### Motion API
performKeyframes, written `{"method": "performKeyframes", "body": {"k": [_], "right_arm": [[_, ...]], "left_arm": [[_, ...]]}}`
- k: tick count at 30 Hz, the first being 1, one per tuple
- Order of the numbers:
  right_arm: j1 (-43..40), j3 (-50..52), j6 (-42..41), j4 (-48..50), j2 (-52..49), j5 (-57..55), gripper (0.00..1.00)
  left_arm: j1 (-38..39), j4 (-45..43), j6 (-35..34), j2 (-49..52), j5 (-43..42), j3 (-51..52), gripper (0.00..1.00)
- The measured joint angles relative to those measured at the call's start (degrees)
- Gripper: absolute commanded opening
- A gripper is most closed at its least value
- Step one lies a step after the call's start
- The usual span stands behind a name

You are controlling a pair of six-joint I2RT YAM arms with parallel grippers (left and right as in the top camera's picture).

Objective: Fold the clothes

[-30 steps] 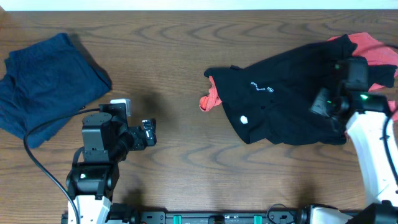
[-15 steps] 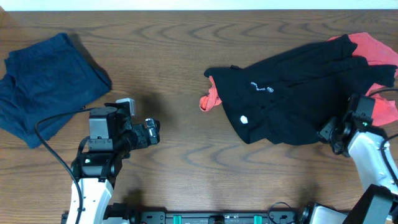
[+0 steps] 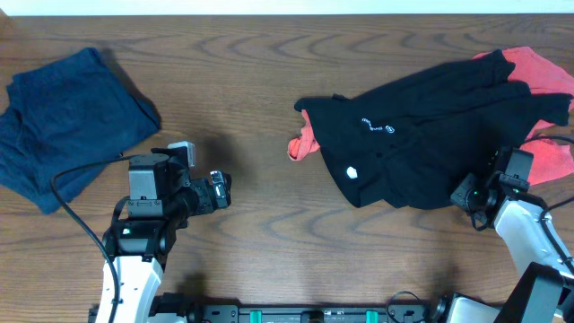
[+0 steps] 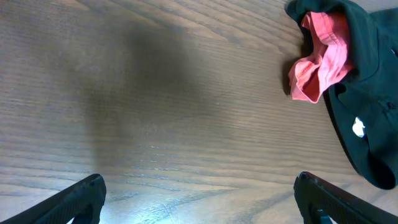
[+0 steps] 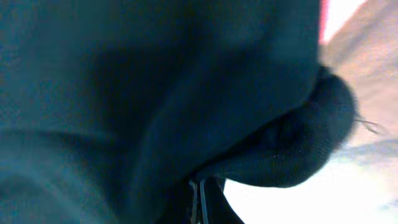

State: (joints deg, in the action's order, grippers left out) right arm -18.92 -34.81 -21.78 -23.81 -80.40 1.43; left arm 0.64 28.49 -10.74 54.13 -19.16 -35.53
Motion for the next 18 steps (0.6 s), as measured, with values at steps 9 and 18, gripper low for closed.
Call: {"method": "performKeyframes", "body": {"k": [9, 18], "right_arm": [[1.5, -6.5, 7.5, -1.2, 4.8, 18.9, 0.01], [24.3, -19.5, 19.5, 0.1, 12.7, 43.0, 0.01]], "left_arm": [[0.0, 0.0, 0.0, 0.0, 0.0, 0.0, 0.98], [0.0, 0.0, 0.0, 0.0, 0.0, 0.0, 0.98]]}}
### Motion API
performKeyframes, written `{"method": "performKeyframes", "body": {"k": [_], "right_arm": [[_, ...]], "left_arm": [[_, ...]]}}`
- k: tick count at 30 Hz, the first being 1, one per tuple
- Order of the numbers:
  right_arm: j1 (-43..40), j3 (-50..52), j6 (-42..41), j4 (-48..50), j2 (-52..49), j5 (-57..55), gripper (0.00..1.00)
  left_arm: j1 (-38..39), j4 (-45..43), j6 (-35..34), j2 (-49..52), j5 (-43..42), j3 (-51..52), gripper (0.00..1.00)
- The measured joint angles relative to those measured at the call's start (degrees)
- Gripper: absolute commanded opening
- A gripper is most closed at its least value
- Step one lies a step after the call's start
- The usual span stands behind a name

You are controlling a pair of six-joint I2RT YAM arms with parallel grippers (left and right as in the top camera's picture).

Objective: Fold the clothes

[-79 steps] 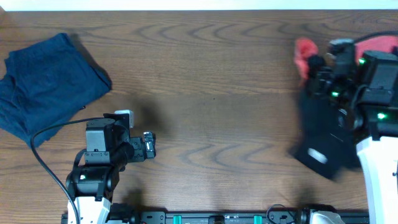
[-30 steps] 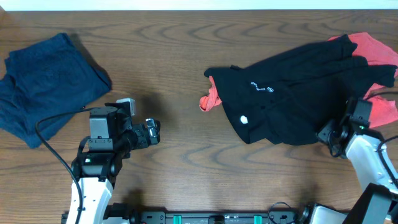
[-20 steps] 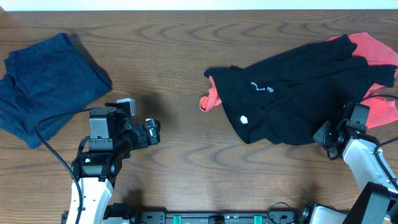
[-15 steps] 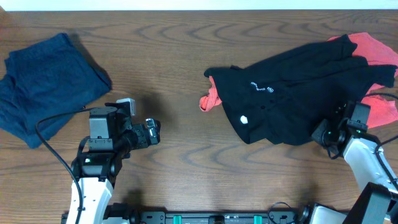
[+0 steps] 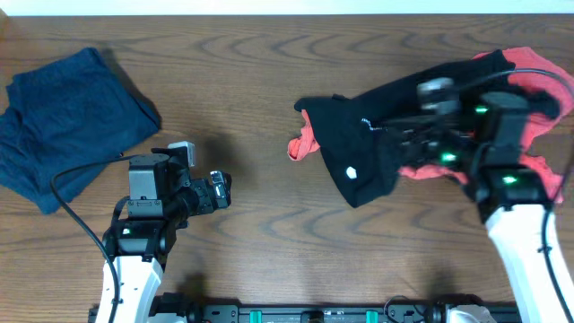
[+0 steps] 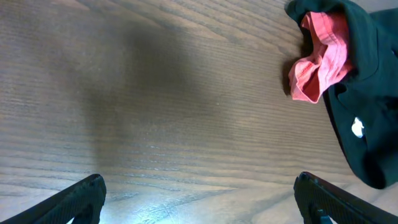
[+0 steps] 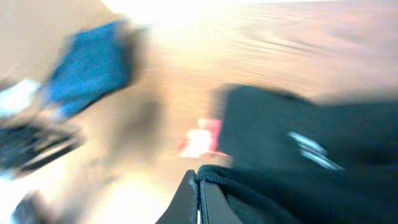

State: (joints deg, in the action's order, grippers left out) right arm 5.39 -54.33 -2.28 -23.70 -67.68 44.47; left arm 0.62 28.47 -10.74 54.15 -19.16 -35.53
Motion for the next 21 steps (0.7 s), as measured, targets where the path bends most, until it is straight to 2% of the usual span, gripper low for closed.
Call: {"method": "performKeyframes", "body": {"k": [4, 9, 13, 14, 15, 16, 21], "right_arm": [[12.0, -0.2, 3.7, -0.4, -0.9, 1.0, 0.01], [20.0, -0.2, 6.5, -0.4, -5.5, -3.0, 0.01], [21.7, -0.2, 5.7, 0.3, -8.9, -10.5, 0.20], [21.6, -0.2, 4.7, 0.4, -8.9, -13.7, 0.35], [21.2, -0.2, 3.6, 0.5, -8.8, -16.8, 0.56], [20.9, -0.2, 3.0, 0.6, -8.6, -19.1, 0.64], [15.6, -0.2, -1.6, -0.6, -4.3, -30.2, 0.66]], "left_arm": [[0.0, 0.0, 0.0, 0.0, 0.0, 0.0, 0.98], [0.0, 0.0, 0.0, 0.0, 0.0, 0.0, 0.98], [0.0, -0.2, 0.0, 0.0, -0.9, 0.0, 0.98], [0.0, -0.4, 0.0, 0.0, -1.6, 0.0, 0.98], [0.0, -0.9, 0.0, 0.0, -2.7, 0.0, 0.98], [0.0, -1.1, 0.0, 0.0, -3.4, 0.0, 0.98], [1.0, -4.1, -0.2, 0.0, -7.8, 0.0, 0.98]]}}
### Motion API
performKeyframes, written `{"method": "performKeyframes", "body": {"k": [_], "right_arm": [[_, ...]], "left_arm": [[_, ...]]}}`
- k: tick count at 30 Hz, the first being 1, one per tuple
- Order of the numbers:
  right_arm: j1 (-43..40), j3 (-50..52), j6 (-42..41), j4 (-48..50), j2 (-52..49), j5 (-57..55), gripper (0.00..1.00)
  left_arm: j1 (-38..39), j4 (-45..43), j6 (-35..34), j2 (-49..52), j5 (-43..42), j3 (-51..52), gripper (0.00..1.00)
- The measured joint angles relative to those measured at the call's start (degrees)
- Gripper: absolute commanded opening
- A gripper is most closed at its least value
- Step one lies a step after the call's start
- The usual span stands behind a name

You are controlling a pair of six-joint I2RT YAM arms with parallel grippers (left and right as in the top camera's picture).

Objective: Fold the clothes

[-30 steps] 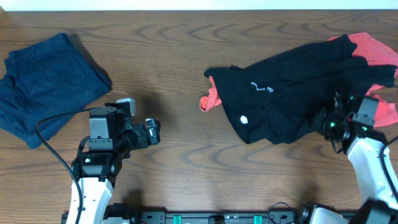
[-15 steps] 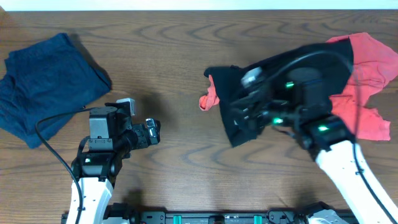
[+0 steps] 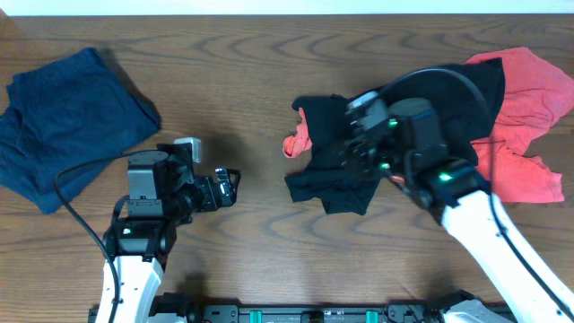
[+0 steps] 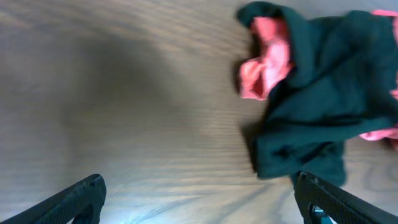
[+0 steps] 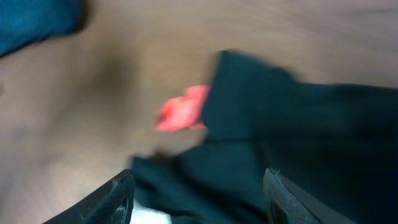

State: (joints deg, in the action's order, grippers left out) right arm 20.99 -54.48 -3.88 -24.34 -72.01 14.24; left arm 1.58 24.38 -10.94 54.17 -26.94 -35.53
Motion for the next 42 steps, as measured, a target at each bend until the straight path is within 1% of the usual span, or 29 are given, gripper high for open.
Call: {"method": "performKeyframes", "body": {"k": [2, 7, 13, 17, 19, 24, 25, 26, 27, 29, 32, 34, 37, 39, 41, 42], "right_arm": [[-3.1, 0.0, -2.4, -1.8, 2.4, -3.7, 0.69], [-13.3, -0.1, -7.8, -9.1, 5.6, -10.8, 0.70], [-22.7, -0.1, -10.1, -17.0, 5.1, -13.6, 0.73], [-26.6, -0.1, -10.6, -19.6, 5.1, -14.2, 0.73], [-27.8, -0.1, -10.7, -20.7, 5.1, -14.2, 0.73], [-29.8, -0.1, -10.8, -22.3, 5.1, -14.3, 0.74], [-29.8, -0.1, -10.8, -22.4, 5.1, -14.3, 0.74], [-29.9, -0.1, -10.8, -22.5, 5.1, -14.3, 0.74], [-29.9, -0.1, -10.8, -22.5, 5.1, -14.3, 0.74], [-29.9, -0.1, -10.8, -22.6, 5.1, -14.3, 0.74], [-29.9, -0.1, -10.8, -23.2, 5.1, -14.5, 0.72], [-29.9, -0.1, -10.8, -23.8, 5.1, -15.1, 0.68], [-29.9, -0.1, -10.9, -24.2, 4.3, -15.7, 0.56], [-29.9, -0.1, -10.8, -24.2, 3.1, -15.9, 0.44], [-29.9, -0.1, -10.9, -24.1, 1.1, -16.2, 0.24], [-30.0, -0.1, -10.9, -23.8, 0.2, -16.2, 0.18]], "left_arm": [[1.5, -1.0, 0.0, 0.0, -0.9, 0.0, 0.98], [8.3, -4.4, -0.9, 2.3, -2.1, 0.0, 0.98], [16.6, -9.2, -6.3, 13.6, -2.9, -0.1, 0.98], [20.6, -15.0, -9.9, 22.2, -2.9, -0.1, 0.98], [22.7, -19.4, -11.3, 26.7, -3.0, -0.2, 0.98], [26.7, -29.2, -12.9, 35.0, -3.1, -0.3, 0.98], [27.3, -31.1, -13.1, 36.3, -3.1, -0.3, 1.00], [28.1, -32.8, -13.3, 37.8, -3.1, -0.3, 0.87], [28.6, -34.2, -13.3, 38.5, -3.3, -0.3, 0.69], [29.6, -35.8, -13.9, 39.6, -3.3, -0.7, 0.06], [30.1, -35.7, -14.3, 40.4, -3.4, -0.7, 0.06], [29.6, -35.3, -14.4, 39.8, -4.0, -0.7, 0.06], [27.4, -33.6, -14.6, 35.7, -5.5, -0.6, 0.06], [24.4, -31.4, -14.6, 29.5, -6.2, -0.6, 0.06], [20.1, -29.3, -14.6, 21.4, -6.8, -0.6, 0.06], [17.9, -28.6, -14.6, 17.9, -6.6, -0.6, 0.06]]}}
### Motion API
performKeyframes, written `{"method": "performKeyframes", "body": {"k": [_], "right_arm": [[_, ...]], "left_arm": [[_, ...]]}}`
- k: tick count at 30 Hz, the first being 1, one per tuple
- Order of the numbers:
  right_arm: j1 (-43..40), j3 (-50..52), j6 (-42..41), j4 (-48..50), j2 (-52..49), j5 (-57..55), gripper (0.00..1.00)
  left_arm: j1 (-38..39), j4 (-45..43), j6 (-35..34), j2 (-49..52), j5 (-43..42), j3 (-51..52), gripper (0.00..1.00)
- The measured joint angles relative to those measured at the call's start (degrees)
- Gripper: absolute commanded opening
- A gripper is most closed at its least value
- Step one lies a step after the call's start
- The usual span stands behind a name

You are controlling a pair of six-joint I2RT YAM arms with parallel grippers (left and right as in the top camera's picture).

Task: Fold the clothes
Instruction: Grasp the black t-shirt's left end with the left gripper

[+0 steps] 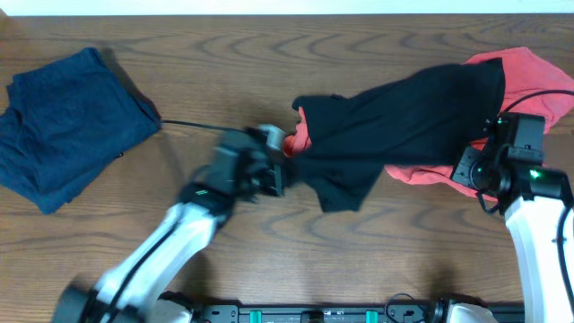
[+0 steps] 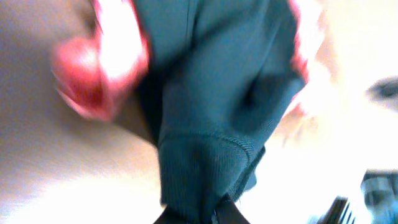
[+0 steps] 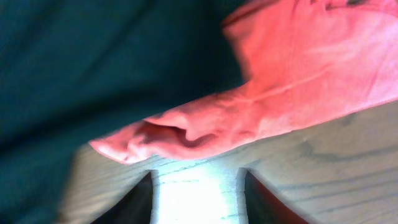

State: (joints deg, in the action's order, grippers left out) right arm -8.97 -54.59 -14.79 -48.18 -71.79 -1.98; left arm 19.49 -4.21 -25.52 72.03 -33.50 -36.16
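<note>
A black garment (image 1: 404, 108) lies stretched from the table's middle to the right, on top of a red garment (image 1: 534, 72). My left gripper (image 1: 280, 175) is at the black garment's left lower edge. In the left wrist view my left gripper (image 2: 198, 214) is shut on the hem of the black garment (image 2: 211, 93), with a bit of red cloth (image 2: 106, 68) beside it. My right gripper (image 1: 466, 170) stands open at the right, by the red garment's lower edge. In the right wrist view my right gripper (image 3: 198, 199) holds nothing, and the red garment (image 3: 298, 81) lies just ahead.
A folded dark blue garment (image 1: 72, 126) lies at the far left of the wooden table (image 1: 269, 54). A small fold of red cloth (image 1: 296, 144) sticks out at the black garment's left end. A black cable runs from the blue garment toward the left arm.
My left gripper was open at the left of the table and is now at the middle, shut on the black garment's hem. My right arm has gone from the middle back to the right, still open.
First my right gripper was shut on the black garment's right edge while the left stood open and idle. Then it held that edge higher and further left. Then it was open at the middle, the black garment bunched there. Now the left holds the hem.
</note>
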Motion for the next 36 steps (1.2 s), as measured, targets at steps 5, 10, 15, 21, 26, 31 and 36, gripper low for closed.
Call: {"method": "performKeyframes", "body": {"k": [5, 10, 15, 21, 26, 31, 36], "right_arm": [[0.0, 0.0, 0.0, 4.2, -7.0, 0.0, 0.05], [0.0, 0.0, 3.8, 9.9, -13.2, 5.9, 0.07], [0.2, 0.0, 8.0, 13.2, -20.4, 13.4, 0.10], [0.2, 0.0, 11.9, 15.1, -29.5, 19.7, 0.11], [0.1, -1.2, 15.0, 17.2, -32.9, 25.4, 0.14], [-0.3, -2.8, 8.4, 16.7, -33.3, 18.5, 0.15], [-7.3, -5.2, 1.3, 14.6, -33.4, 2.5, 0.16]], "left_arm": [[-13.3, 6.6, 0.0, -16.0, 3.5, -0.3, 0.06], [-22.6, 13.9, 0.0, -23.6, 8.3, -0.3, 0.06], [-25.2, 20.0, 0.0, -23.3, 13.5, -0.3, 0.06], [-25.3, 22.2, 0.0, -20.0, 15.0, -0.3, 0.06], [-25.3, 22.2, 0.0, -17.6, 14.6, -0.3, 0.06], [-25.3, 22.3, 0.0, -15.9, 14.6, -0.3, 0.07], [-25.3, 22.1, 1.6, -15.8, 15.7, -0.3, 0.06]]}}
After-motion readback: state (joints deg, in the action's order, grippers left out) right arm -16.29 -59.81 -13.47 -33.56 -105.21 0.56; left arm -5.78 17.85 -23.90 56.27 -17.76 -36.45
